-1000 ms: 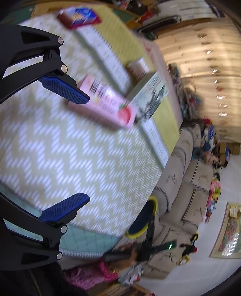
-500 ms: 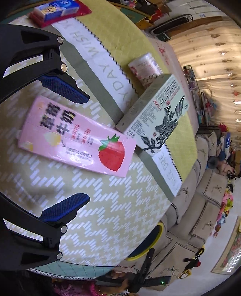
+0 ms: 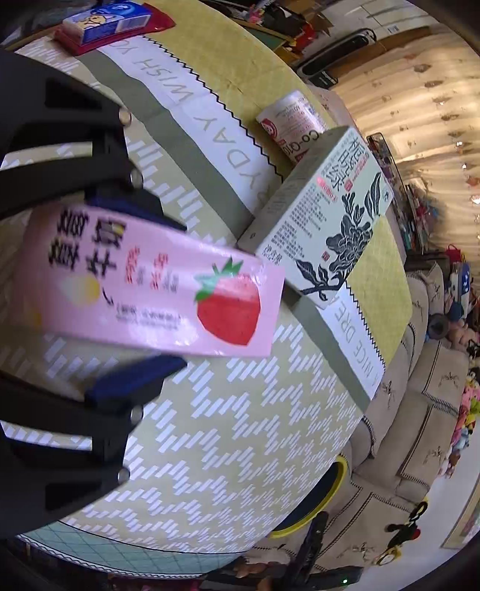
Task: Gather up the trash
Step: 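Lower the left gripper onto the pink strawberry milk carton and grasp it, then carry the milk carton over the bin and open the left gripper, then move the right gripper to the black-flower book and grasp it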
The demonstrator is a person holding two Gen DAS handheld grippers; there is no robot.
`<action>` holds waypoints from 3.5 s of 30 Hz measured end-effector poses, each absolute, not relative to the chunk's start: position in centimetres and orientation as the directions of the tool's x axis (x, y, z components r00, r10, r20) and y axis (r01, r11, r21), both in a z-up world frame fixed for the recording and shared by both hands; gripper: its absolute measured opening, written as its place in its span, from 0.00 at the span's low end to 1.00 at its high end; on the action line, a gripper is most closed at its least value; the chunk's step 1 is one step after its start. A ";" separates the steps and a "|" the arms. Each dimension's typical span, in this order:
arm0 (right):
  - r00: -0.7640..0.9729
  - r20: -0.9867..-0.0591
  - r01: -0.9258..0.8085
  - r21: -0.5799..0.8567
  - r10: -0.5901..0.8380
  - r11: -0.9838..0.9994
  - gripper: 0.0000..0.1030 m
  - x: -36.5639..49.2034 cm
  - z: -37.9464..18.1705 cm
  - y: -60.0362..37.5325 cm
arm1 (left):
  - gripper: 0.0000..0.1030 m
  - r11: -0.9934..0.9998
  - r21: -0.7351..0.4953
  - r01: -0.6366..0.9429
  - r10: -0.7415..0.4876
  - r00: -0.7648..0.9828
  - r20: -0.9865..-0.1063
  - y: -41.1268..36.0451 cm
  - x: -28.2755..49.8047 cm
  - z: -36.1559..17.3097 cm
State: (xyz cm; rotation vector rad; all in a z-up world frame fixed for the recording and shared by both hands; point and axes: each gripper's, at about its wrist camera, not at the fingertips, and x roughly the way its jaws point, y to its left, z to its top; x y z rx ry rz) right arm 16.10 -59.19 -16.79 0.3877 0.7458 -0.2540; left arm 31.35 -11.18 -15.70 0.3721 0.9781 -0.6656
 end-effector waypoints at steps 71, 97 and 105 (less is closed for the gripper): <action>0.751 -0.634 0.516 0.386 -0.187 0.765 0.63 2.9 -16.7 -70.6 | 0.83 0.656 -0.165 0.736 -0.636 0.422 -0.646 -35.8 22.5 -6.6; 0.756 -0.639 -0.049 0.164 0.144 0.985 0.72 20.8 -9.5 -43.9 | 0.90 0.984 -0.178 -0.004 -0.088 0.859 -0.505 5.7 23.9 -10.2; 0.712 -0.651 -0.280 0.081 0.264 0.957 0.81 27.4 -9.6 -32.0 | 0.90 0.978 -0.208 -0.021 -0.095 0.839 -0.535 6.0 25.0 -12.3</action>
